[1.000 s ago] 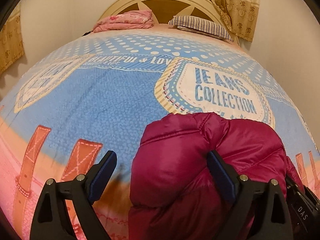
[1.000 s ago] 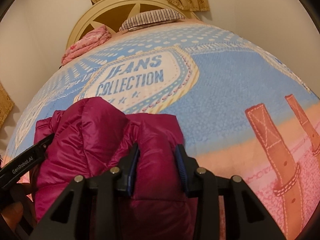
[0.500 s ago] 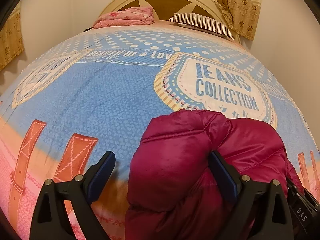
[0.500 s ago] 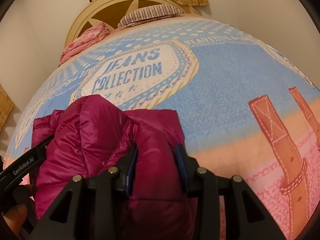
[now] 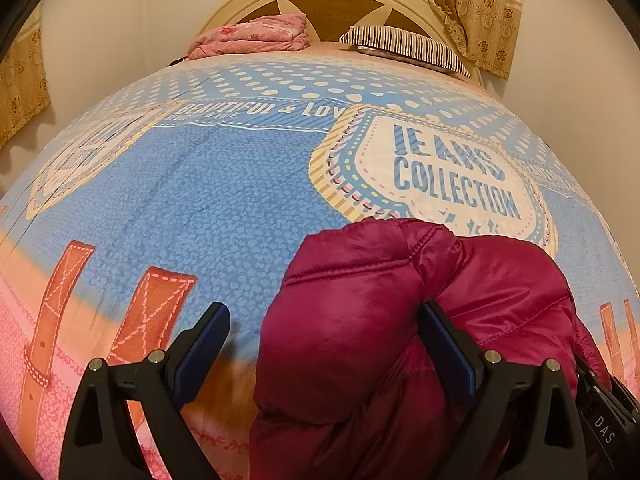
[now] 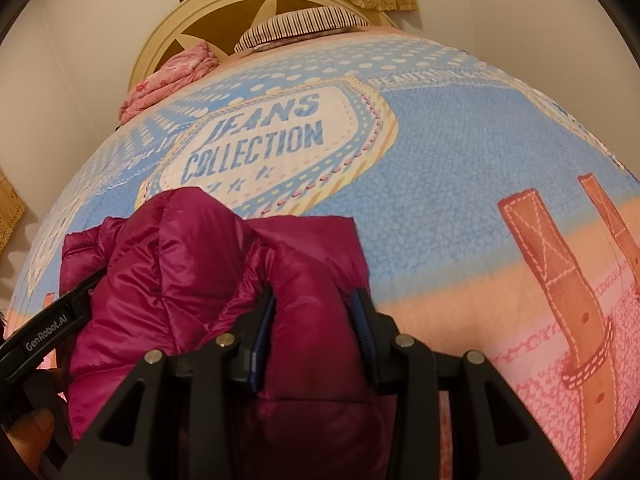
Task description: Fold large clothes
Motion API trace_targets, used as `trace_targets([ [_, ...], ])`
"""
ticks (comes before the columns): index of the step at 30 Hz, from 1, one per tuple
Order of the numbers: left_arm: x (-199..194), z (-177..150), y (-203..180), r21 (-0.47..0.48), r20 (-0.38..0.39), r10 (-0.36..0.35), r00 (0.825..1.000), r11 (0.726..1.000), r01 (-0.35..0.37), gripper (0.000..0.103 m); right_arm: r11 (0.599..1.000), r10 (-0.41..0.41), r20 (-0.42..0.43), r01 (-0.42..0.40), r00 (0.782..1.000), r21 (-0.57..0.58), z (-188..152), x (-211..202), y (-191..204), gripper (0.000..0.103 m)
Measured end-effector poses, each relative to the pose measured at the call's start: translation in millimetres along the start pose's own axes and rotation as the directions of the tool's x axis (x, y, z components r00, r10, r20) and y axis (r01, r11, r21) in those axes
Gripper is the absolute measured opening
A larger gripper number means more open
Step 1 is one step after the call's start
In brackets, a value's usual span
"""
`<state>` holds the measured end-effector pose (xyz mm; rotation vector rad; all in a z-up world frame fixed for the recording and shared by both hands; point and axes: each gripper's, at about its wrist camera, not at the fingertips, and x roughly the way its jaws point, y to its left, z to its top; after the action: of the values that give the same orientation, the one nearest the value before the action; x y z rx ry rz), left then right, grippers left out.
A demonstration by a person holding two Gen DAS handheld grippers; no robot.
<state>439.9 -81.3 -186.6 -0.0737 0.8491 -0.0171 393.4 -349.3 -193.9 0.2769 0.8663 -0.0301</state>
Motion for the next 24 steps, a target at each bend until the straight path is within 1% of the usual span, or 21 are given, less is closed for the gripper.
trace_targets([
  [10, -0.1, 1.0, -0.2, 0.003, -0.006, 0.006, 1.000, 1.000, -0.006, 0.096, 1.000, 0.004, 0.000, -0.004, 1.000, 0.004, 0.1, 1.2, -1.0, 0.041],
  [12, -5.3, 3.4, 2.7, 0.002, -0.025, -0.007, 1.000, 1.000, 0.007, 0.096, 1.000, 0.002, -0.007, -0.002, 1.000, -0.001, 1.1, 2.1, -0.2, 0.041],
  [14, -22.9, 0.7, 5.4, 0.025, -0.018, -0.027, 0.999, 0.999, 0.027, 0.096, 1.000, 0.005, -0.021, -0.005, 1.000, -0.024, 3.2, -0.2, 0.0, 0.044],
  [15, -33.9, -3.0, 6.3, 0.048, -0.010, -0.035, 0.999, 0.998, 0.035, 0.096, 1.000, 0.004, -0.026, -0.004, 1.000, -0.022, 3.5, -3.3, -2.4, 0.053],
  [16, -41.6, -6.6, 6.0, 0.066, -0.006, -0.037, 0.999, 0.997, 0.037, 0.096, 1.000, -0.001, -0.027, 0.001, 1.000, -0.011, 2.9, -7.4, -6.1, 0.064],
  [18, -65.0, -21.6, 10.6, 0.093, 0.006, -0.049, 0.999, 0.995, 0.048, 0.096, 1.000, 0.018, -0.020, -0.017, 1.000, 0.014, -2.2, -21.9, -14.3, 0.073],
  [19, -72.1, -27.4, 12.3, 0.091, 0.008, -0.061, 0.998, 0.994, 0.060, 0.096, 1.000, 0.024, -0.014, -0.024, 1.000, 0.017, -6.4, -30.1, -16.7, 0.074],
  [21, -88.7, -46.7, 16.4, 0.089, -0.010, -0.117, 0.993, 0.989, 0.117, 0.096, 0.999, 0.035, -0.001, -0.035, 0.999, 0.005, -14.9, -44.9, -16.8, 0.074],
  [24, -96.4, -66.8, 13.0, 0.090, -0.024, -0.159, 0.987, 0.983, 0.160, 0.096, 0.998, 0.064, 0.023, -0.064, 0.998, -0.018, -29.8, -65.9, -16.1, 0.074],
])
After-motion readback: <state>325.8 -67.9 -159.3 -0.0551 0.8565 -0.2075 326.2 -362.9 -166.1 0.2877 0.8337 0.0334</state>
